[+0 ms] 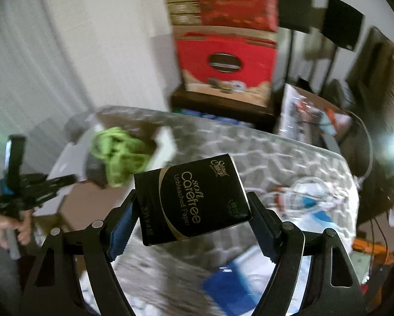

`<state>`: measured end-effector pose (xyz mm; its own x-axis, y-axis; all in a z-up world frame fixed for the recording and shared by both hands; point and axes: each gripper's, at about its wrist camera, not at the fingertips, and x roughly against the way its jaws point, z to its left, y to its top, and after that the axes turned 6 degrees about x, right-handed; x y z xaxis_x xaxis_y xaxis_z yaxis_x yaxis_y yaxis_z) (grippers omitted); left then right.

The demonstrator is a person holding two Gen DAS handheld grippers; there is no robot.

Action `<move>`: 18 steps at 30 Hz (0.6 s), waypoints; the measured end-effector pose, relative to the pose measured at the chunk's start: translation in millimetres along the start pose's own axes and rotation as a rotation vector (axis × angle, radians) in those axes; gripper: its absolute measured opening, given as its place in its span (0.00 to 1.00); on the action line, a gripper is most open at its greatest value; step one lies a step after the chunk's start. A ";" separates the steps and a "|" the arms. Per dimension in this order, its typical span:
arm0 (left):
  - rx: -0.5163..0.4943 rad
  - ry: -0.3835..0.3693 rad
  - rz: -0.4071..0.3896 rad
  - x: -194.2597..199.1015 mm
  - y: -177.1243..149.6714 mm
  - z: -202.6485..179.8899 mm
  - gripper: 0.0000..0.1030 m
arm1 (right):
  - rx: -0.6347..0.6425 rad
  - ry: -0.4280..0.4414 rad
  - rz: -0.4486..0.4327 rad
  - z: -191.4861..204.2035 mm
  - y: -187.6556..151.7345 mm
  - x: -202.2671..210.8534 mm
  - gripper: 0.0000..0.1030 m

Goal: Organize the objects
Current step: 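Carry the Carefree pack into the box with the right gripper and release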

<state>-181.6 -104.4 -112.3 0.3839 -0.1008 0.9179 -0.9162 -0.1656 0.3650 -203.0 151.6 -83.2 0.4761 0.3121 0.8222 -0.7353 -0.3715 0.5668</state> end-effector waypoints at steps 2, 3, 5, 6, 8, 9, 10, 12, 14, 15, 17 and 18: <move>0.000 0.001 0.001 -0.3 0.1 -0.1 0.10 | 0.032 0.027 -0.004 17.1 2.8 -1.8 0.78; 0.000 0.000 0.001 -0.3 0.1 0.2 0.11 | 0.051 0.039 -0.003 27.0 4.3 -3.1 0.78; 0.000 0.000 0.003 -0.5 0.4 1.0 0.11 | 0.091 0.063 -0.001 44.9 5.9 -6.4 0.78; 0.000 0.000 0.002 -0.6 0.4 1.0 0.11 | 0.114 0.070 0.002 55.7 6.5 -9.2 0.78; 0.001 0.000 0.002 -0.5 0.4 1.0 0.11 | 0.153 0.082 0.009 69.2 7.4 -14.4 0.78; 0.002 0.000 0.002 -0.6 0.2 1.1 0.11 | 0.170 0.087 0.013 74.7 7.1 -16.8 0.78; 0.002 0.000 0.002 -0.6 0.2 1.0 0.11 | 0.189 0.091 0.018 81.8 6.6 -19.2 0.78; 0.002 0.000 0.002 -0.6 0.2 1.1 0.10 | 0.219 0.095 0.030 93.6 5.9 -23.6 0.78; 0.002 0.000 0.002 -0.6 0.3 1.2 0.11 | 0.239 0.103 0.044 101.1 5.5 -28.1 0.78; 0.002 0.000 0.002 -0.6 0.3 1.1 0.10 | 0.244 0.106 0.047 104.6 4.9 -29.3 0.78; 0.003 0.001 0.002 -0.6 0.1 0.8 0.10 | 0.252 0.113 0.052 110.7 4.3 -32.4 0.78; 0.002 0.001 0.002 -0.6 0.1 0.8 0.10 | 0.256 0.114 0.055 113.6 3.9 -34.5 0.78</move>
<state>-181.8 -105.2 -113.0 0.3823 -0.1002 0.9186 -0.9165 -0.1679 0.3631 -167.4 40.0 -103.4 0.3710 0.3763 0.8490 -0.6060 -0.5946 0.5284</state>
